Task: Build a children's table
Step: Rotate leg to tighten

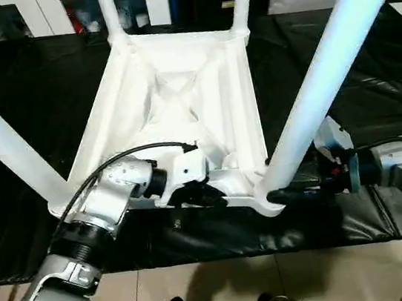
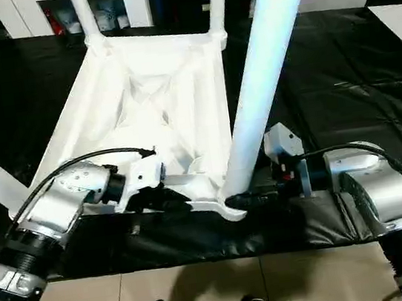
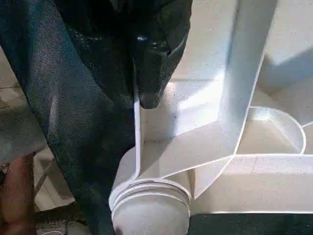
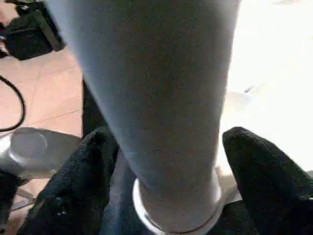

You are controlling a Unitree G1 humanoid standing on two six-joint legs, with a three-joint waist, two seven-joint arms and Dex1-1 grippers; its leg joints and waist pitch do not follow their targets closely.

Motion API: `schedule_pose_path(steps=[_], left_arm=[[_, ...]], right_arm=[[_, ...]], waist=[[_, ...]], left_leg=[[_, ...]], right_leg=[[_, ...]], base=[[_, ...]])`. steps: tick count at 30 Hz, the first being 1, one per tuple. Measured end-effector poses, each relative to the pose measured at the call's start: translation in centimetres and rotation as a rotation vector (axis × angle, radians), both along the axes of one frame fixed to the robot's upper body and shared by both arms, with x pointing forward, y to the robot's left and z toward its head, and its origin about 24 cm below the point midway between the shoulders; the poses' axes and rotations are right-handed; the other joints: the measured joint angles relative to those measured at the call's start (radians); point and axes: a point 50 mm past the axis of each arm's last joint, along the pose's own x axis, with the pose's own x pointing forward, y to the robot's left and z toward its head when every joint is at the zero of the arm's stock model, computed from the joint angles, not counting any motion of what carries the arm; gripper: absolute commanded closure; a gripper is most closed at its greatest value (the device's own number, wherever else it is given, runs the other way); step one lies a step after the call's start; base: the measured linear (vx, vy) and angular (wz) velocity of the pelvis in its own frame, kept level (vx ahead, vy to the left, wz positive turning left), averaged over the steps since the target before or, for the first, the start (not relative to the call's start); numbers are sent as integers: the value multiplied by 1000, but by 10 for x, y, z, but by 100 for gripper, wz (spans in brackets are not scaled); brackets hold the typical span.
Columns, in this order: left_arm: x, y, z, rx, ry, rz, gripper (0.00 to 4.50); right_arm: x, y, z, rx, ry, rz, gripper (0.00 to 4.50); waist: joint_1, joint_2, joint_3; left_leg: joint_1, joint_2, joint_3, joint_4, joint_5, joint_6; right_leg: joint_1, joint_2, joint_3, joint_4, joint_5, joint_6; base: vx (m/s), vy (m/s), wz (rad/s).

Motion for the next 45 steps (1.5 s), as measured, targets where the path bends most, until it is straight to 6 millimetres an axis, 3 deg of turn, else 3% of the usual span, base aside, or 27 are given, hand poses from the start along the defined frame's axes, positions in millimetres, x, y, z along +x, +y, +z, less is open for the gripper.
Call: schedule_pose_path(steps=[15,20,25,28,33,36,39,40,45], left_arm=[[-1,0,0,3,6,-13,450],[-1,-1,0,-5,20,-10,450],[5,-3,-3,-20,48,119,450],[16,-14,-3,-38,32,261,450],[28,-34,-4,-68,40,454,450],[34,-50,-3,-87,27,552,450],[34,-55,-3,-97,20,582,450],[34,-56,-3,-99,20,588,450],[33,-56,-2,-102,13,586,450]], right_arm=[[-1,-5,-3,12,36,7,223],[-2,-2,-5,30,48,-20,243],[1,8,-8,58,62,-206,250],[16,15,-7,54,32,-424,251],[37,31,-7,47,5,-753,255],[47,39,-6,55,-7,-943,255],[50,44,-8,70,-23,-1013,255],[51,45,-8,76,-30,-1023,202],[50,48,-9,88,-63,-1026,183]], waist=[[2,-1,0],[1,-1,0],[-8,-3,0],[-34,-5,1],[-57,-6,1],[-58,-6,2],[-58,-5,1],[-58,-4,1],[-56,-4,1]], left_leg=[[0,1,0,2,1,2],[0,1,0,2,1,2],[4,1,0,4,0,-1],[6,1,0,4,1,-2],[6,-2,-5,5,1,-2],[5,-4,-7,3,1,-2],[6,-5,-6,-3,1,-2],[6,-5,-6,-3,1,-2],[6,-5,-5,-4,1,-2]], right_leg=[[0,0,0,1,0,0],[0,0,0,2,0,0],[1,0,1,6,0,-1],[0,0,0,2,-1,2],[-2,0,-1,-5,-2,3],[-2,-1,-1,-13,-2,4],[-1,0,-1,-23,-2,4],[-1,0,-1,-24,-2,4],[-1,0,0,-24,-1,3]], base=[[0,0,0],[0,0,0],[0,0,0],[-64,7,-8],[-10,4,-2],[0,0,0],[0,0,0],[0,0,0],[0,0,0]])
